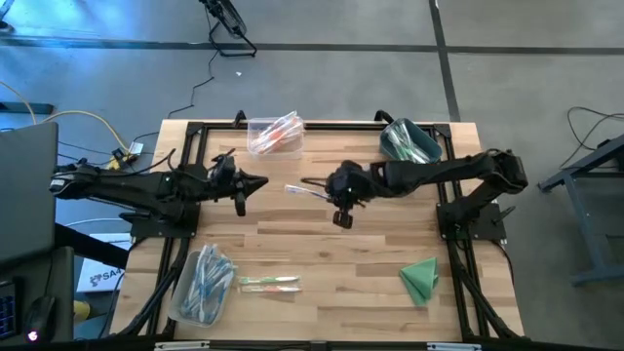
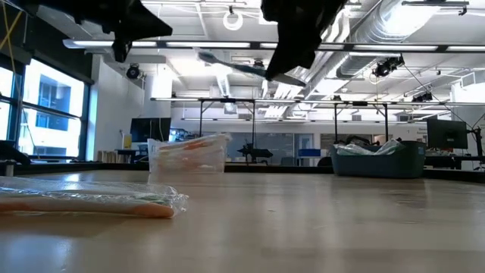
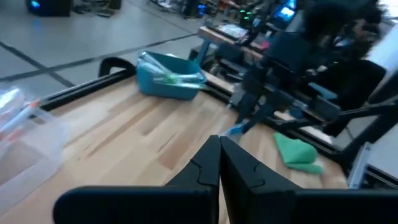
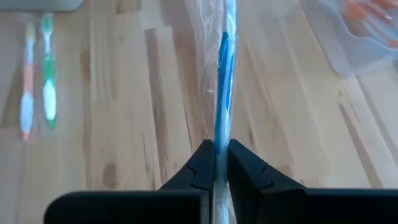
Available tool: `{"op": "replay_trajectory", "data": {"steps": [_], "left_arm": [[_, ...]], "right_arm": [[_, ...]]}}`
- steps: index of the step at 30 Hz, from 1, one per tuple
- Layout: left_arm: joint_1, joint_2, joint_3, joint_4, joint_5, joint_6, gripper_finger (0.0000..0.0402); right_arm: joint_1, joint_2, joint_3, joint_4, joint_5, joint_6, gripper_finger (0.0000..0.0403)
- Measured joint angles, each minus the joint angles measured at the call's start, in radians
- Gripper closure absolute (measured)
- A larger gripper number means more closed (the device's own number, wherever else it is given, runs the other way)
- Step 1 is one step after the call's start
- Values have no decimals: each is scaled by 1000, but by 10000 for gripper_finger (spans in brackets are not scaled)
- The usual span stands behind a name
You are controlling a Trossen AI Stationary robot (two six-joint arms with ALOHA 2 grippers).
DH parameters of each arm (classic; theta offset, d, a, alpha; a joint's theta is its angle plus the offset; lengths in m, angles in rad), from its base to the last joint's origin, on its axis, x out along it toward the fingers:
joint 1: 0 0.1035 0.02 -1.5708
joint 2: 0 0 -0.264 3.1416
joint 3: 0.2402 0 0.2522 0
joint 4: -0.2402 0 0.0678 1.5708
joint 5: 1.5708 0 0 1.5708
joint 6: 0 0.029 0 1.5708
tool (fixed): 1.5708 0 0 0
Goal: Pick & Place Toothbrushes
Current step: Put the blue toothbrush into the gray bin
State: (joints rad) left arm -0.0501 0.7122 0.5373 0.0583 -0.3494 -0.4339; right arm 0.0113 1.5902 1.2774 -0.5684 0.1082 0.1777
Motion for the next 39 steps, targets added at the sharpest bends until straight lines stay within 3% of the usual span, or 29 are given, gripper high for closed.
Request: {"op": "replay_trajectory", "data": {"steps": [3,8,15,24,28,35,39], "left_arm": [[54,8,1,33,80,8,402],[104,10,0,17,130,12,402],[224,10,0,25,261,77,402],[479,21,0,126,551,139,402],[524,83,0,243,572,142,402],[528,259,0,605,608,134,402],[528,296,0,654,575,134,401]], "right_arm": [[-35,-6,0,6,-65,-65,386],[-90,-7,0,26,-193,-160,386],[-174,-1,0,208,-361,-192,386],[-283,-1,0,392,-412,-109,386],[-289,-1,0,485,-414,-93,386],[-299,-2,0,617,-433,-50,386],[-312,-5,0,618,-474,-25,386]]}}
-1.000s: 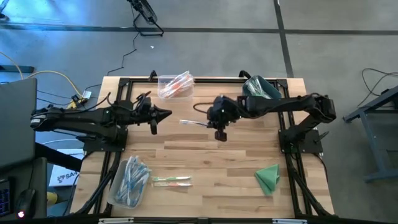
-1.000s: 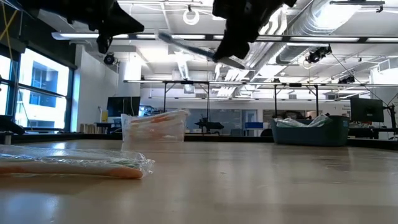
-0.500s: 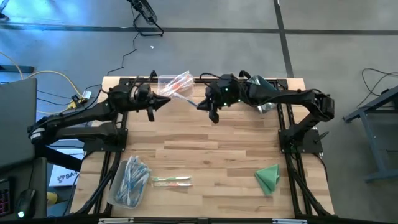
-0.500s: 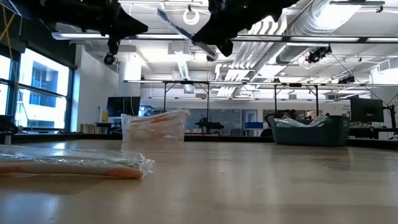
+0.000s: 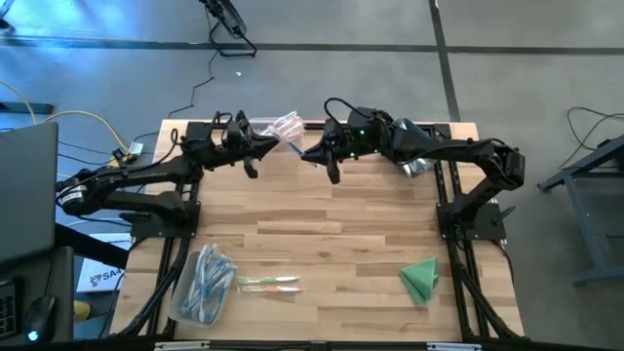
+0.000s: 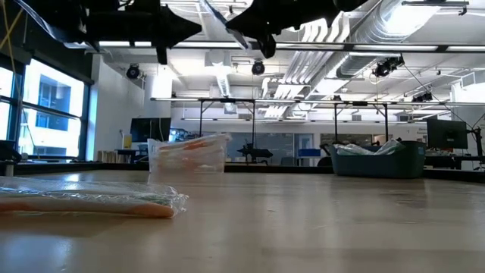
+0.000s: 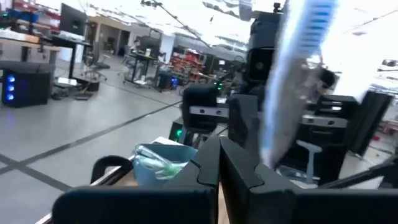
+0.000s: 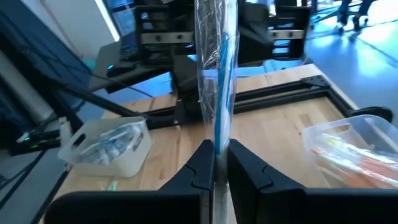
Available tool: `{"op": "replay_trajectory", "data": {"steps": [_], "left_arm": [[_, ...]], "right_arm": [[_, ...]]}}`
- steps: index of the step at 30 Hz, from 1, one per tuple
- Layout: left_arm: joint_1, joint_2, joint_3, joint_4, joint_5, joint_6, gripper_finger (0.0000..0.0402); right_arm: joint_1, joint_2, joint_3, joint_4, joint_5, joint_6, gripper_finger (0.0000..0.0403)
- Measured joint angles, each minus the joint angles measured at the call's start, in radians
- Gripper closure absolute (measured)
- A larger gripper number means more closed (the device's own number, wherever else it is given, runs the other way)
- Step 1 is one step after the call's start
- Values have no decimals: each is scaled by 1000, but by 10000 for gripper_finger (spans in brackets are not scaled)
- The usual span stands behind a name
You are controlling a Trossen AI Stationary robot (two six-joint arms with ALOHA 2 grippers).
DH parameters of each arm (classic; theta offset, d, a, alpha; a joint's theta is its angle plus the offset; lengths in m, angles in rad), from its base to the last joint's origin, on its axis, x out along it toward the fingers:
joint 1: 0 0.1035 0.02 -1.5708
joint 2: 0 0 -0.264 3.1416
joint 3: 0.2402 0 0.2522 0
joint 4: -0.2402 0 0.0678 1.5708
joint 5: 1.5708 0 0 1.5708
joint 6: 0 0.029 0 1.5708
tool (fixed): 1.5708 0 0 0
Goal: Pick & Place Toothbrushes
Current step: Put the blue toothbrush into the gray bin
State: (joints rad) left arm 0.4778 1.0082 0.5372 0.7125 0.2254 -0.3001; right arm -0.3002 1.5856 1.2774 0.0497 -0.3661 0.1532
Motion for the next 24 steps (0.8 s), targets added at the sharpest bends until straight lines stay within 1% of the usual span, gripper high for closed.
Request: {"op": "replay_trajectory", "data": {"steps": [2,4,8,10,13,15,18,24], "left_arm": [[0,0,0,-9,-8,-1,396],[0,-1,0,-12,-11,-19,381],[0,-1,0,2,-54,-47,332],[0,-1,0,-1,-57,-52,308],[0,-1,0,0,-51,-57,284],[0,-1,0,2,-23,-71,276],[0,-1,0,6,13,-72,273],[0,-1,0,76,39,-72,274]], "right_arm": [[-7,0,0,0,-26,-8,386],[-8,0,0,3,-29,-22,386],[-18,0,0,36,-33,-27,386],[-18,0,0,51,-26,-44,386],[-14,6,0,77,-27,-52,386],[-13,8,0,77,-21,-55,386],[-15,8,0,80,26,-82,386],[-23,8,0,75,22,-78,386]]}}
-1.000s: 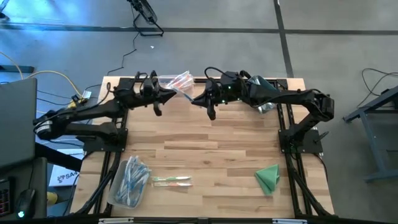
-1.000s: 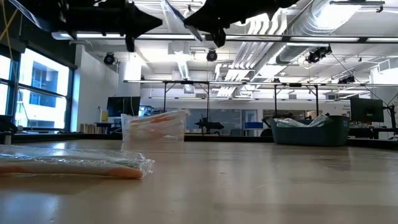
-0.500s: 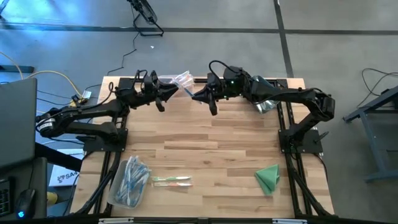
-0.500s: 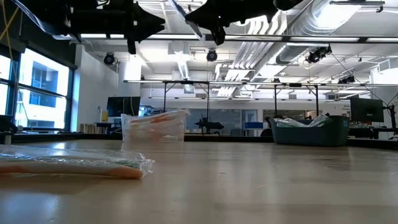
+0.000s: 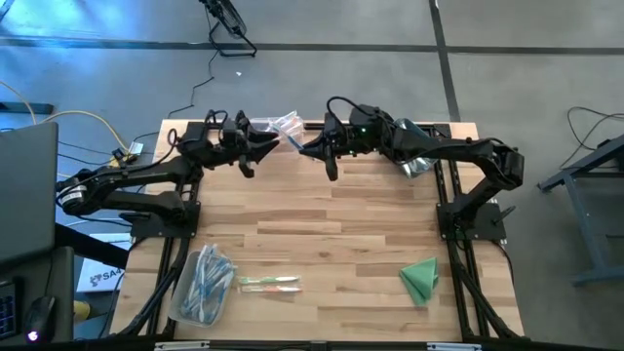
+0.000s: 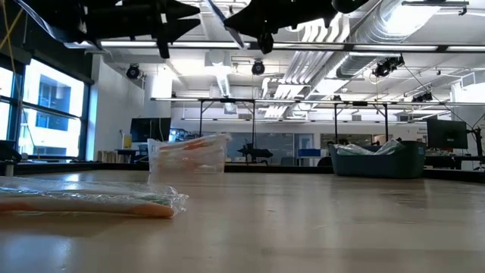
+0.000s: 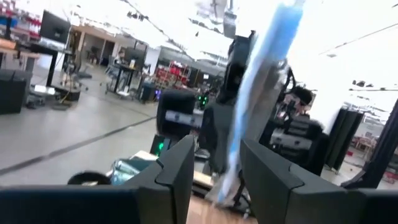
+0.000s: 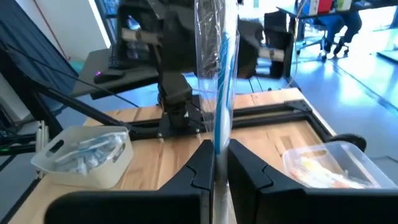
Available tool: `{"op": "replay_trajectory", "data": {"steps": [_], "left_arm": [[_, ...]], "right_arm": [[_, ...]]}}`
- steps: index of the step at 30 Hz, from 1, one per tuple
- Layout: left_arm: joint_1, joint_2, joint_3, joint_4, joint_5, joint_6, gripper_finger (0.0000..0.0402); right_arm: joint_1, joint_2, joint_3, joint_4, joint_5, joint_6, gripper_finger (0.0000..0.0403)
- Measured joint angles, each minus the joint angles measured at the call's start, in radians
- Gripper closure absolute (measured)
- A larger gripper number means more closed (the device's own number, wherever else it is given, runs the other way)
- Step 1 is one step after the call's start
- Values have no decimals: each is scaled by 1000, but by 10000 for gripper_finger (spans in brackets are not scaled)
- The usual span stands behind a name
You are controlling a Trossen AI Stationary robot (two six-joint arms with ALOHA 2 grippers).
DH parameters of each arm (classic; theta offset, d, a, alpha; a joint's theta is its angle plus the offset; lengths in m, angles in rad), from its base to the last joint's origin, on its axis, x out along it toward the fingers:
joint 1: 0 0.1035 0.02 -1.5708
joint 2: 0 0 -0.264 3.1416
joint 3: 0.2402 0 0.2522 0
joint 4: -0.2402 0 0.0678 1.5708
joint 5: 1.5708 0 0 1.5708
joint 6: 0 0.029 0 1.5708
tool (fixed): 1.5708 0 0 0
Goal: Pick & Place Toothbrushes
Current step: Put the blue toothbrush into the gray bin
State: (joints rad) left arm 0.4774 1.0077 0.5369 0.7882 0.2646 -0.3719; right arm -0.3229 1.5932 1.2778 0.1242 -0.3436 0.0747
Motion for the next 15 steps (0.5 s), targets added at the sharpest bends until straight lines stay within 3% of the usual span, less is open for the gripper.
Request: {"op": "replay_trajectory", "data": {"steps": [9,15], "left_arm": [[-33,36,3,40,-10,7,274],[-92,109,85,40,-22,97,274]], "right_arm": [[2,0,0,-16,3,-18,386],[2,1,0,-22,5,-20,386]]}}
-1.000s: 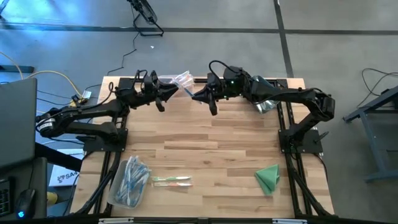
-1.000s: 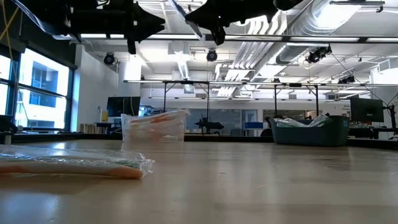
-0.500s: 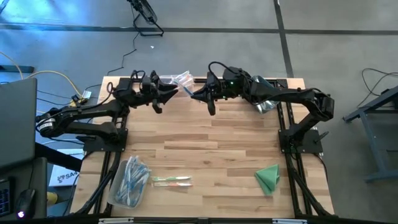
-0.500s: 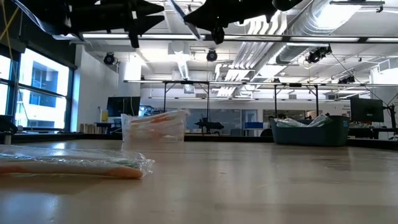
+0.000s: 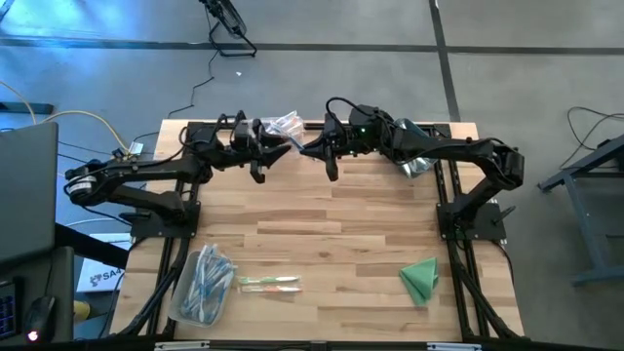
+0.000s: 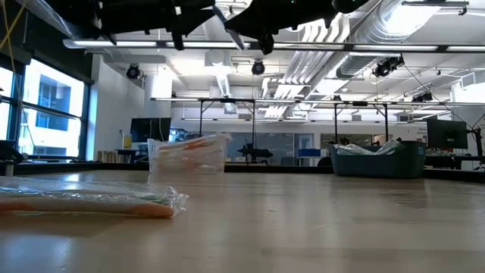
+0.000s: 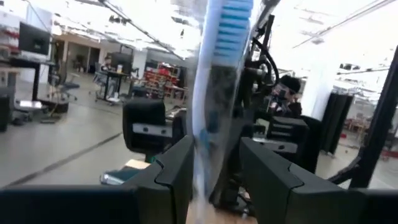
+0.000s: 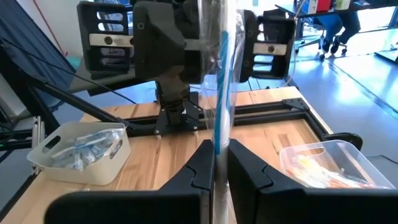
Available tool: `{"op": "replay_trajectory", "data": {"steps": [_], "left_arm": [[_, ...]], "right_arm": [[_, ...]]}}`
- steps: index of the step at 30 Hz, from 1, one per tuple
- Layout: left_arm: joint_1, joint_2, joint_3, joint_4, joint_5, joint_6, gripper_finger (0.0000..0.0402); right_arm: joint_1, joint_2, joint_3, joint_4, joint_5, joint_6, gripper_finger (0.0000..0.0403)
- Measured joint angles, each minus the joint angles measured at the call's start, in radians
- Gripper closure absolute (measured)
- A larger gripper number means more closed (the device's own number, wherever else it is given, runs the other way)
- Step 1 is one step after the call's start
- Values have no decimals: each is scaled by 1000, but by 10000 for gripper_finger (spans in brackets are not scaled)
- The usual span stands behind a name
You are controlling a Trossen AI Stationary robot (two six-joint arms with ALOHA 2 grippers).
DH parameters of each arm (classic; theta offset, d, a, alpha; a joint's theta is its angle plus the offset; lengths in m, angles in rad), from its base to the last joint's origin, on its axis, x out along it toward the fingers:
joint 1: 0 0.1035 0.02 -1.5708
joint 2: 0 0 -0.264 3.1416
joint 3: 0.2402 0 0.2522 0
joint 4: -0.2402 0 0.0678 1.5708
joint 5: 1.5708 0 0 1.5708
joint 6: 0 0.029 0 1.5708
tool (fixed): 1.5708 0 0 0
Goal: Pick & Place Toothbrushes
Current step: Put the blue toothbrush into the gray bin
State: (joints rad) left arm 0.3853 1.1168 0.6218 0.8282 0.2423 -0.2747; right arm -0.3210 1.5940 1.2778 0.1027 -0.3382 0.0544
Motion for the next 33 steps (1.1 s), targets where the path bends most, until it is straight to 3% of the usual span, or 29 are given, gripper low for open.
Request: {"op": "replay_trajectory", "data": {"steps": [6,19,33], "left_arm": [[1,13,66,-45,-5,20,274],[0,14,72,-69,-24,35,277],[1,14,72,-69,-31,35,391]], "right_arm": [[0,0,0,-32,4,-6,386],[0,0,0,-45,-1,-7,386],[0,0,0,-42,3,-26,386]]}}
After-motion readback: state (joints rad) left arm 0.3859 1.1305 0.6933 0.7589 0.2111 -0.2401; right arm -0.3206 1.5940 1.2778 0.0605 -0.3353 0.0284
